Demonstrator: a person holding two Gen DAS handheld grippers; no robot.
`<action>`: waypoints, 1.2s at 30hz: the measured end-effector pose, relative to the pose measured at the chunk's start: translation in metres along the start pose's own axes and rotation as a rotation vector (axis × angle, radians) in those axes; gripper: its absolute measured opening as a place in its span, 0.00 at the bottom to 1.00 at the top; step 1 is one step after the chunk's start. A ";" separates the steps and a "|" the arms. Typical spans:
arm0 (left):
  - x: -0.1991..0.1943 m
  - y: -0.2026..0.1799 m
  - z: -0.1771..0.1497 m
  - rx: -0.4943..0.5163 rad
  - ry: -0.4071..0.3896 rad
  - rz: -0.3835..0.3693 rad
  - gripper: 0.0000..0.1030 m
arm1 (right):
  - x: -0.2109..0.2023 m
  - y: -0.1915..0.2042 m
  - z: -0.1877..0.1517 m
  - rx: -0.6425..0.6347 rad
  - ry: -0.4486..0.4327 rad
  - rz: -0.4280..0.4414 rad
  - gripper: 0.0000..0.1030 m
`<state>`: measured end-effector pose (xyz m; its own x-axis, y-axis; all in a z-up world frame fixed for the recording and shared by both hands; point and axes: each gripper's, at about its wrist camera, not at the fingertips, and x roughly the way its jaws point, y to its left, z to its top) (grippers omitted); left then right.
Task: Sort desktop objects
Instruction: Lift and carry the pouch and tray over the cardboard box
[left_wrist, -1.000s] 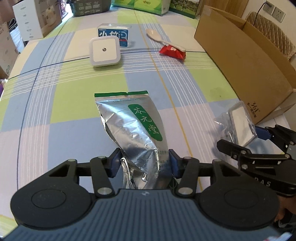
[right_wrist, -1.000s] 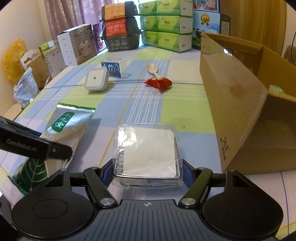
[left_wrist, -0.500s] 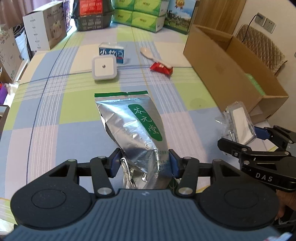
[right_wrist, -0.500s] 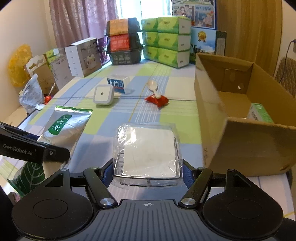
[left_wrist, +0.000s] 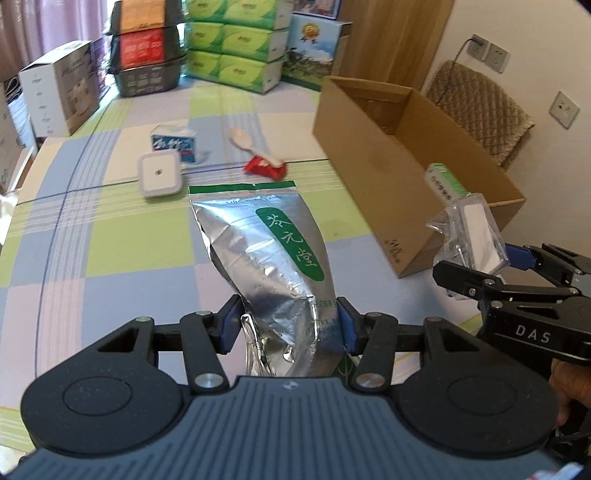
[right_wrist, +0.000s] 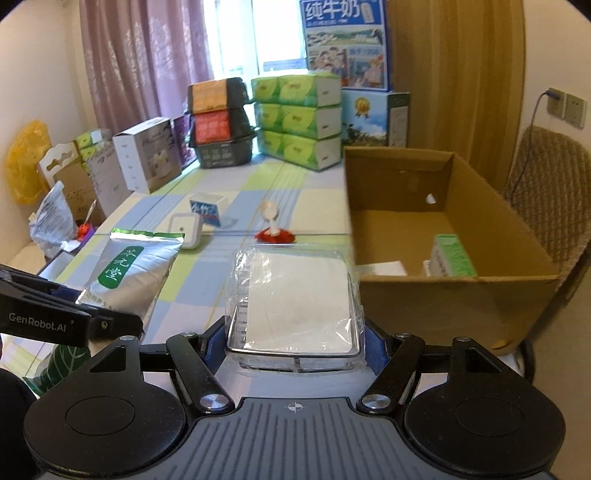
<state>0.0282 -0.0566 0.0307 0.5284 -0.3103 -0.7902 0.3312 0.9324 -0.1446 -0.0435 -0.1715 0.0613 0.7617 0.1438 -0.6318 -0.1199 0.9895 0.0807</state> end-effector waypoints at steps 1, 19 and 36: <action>0.000 -0.004 0.001 0.007 -0.002 -0.005 0.46 | -0.003 -0.003 0.000 0.004 -0.004 -0.004 0.67; 0.007 -0.066 0.030 0.091 -0.017 -0.083 0.46 | -0.035 -0.061 0.012 0.064 -0.063 -0.082 0.67; 0.034 -0.126 0.090 0.164 -0.041 -0.146 0.46 | -0.024 -0.131 0.054 0.036 -0.098 -0.157 0.67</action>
<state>0.0746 -0.2016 0.0756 0.4955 -0.4501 -0.7429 0.5277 0.8353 -0.1541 -0.0111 -0.3033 0.1077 0.8279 -0.0131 -0.5608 0.0266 0.9995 0.0159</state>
